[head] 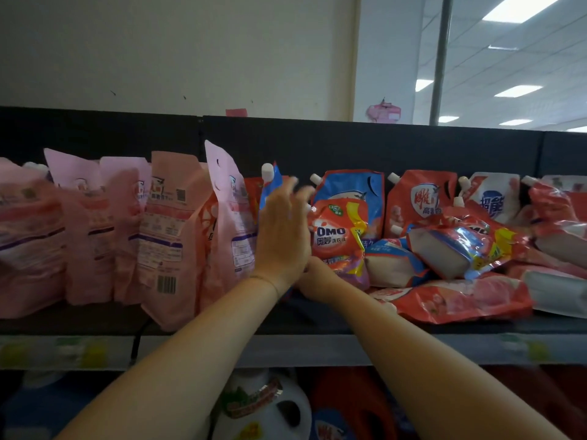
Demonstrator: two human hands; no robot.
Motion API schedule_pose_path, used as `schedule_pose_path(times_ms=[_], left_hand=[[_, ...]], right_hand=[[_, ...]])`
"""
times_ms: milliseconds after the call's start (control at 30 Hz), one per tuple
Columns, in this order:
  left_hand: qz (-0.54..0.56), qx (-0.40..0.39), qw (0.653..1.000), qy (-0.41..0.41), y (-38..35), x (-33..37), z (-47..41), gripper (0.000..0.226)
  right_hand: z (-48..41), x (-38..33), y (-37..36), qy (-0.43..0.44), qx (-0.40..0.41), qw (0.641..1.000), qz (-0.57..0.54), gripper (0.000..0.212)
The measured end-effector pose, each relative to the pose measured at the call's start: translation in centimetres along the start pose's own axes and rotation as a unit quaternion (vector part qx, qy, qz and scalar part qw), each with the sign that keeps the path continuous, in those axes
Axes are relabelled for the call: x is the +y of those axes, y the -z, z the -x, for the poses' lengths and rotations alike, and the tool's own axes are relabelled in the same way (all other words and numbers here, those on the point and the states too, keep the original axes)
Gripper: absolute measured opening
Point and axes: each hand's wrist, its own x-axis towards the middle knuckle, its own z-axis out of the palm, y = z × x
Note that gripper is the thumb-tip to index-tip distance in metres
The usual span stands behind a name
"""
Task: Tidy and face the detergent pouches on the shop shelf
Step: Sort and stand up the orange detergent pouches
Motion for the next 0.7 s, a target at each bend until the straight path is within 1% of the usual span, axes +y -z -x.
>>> schedule_pose_path(times_ms=[67,100,133,167,200,267,300,333,400,467,533,600,700], left_hand=[[-0.013,-0.055,0.997,-0.047,-0.8,0.7,1.3,0.039],[0.002,-0.089,0.994,-0.063,-1.0,0.7,1.9,0.034],[0.030,-0.128,0.989,-0.062,-1.3,0.6,2.4,0.029],[0.061,-0.175,0.982,-0.034,-1.3,0.5,2.7,0.027],[0.084,-0.228,0.970,0.014,-1.6,0.4,2.9,0.026],[0.094,-0.315,0.937,0.120,-2.6,0.2,3.4,0.029],[0.097,-0.343,0.920,0.164,-3.3,0.1,3.6,0.031],[0.105,-0.362,0.904,0.202,-3.9,0.0,3.8,0.033],[0.129,-0.388,0.874,0.262,-5.2,-0.1,4.0,0.035],[0.140,-0.393,0.858,0.299,-6.3,-0.3,4.0,0.038],[0.124,-0.375,0.867,0.303,-7.1,-0.5,4.3,0.030],[0.096,-0.358,0.885,0.282,-7.4,-0.8,4.7,0.028],[0.068,-0.364,0.903,0.218,-7.6,-1.3,5.1,0.029]], right_hand=[[0.0,-0.2,0.9,0.033,0.045,0.990,0.129,0.027],[0.1,-0.1,1.4,0.043,0.072,0.983,0.164,0.027],[0.1,0.2,2.1,0.044,0.097,0.976,0.192,0.025],[0.0,0.8,2.8,0.029,0.124,0.975,0.182,0.023],[-0.1,1.7,3.6,0.010,0.159,0.976,0.150,0.019],[-0.3,3.6,5.0,-0.060,0.240,0.966,0.078,0.017],[-0.4,4.7,5.7,-0.089,0.257,0.959,0.080,0.018],[-0.7,5.7,6.2,-0.116,0.249,0.958,0.081,0.020],[-0.7,6.6,6.9,-0.160,0.203,0.962,0.087,0.022],[-0.9,6.8,7.0,-0.187,0.178,0.964,0.062,0.023],[-1.5,6.9,6.7,-0.200,0.184,0.962,0.021,0.027],[-1.8,7.2,6.0,-0.206,0.193,0.959,-0.019,0.033],[-1.8,8.1,5.0,-0.208,0.179,0.958,-0.089,0.059]])
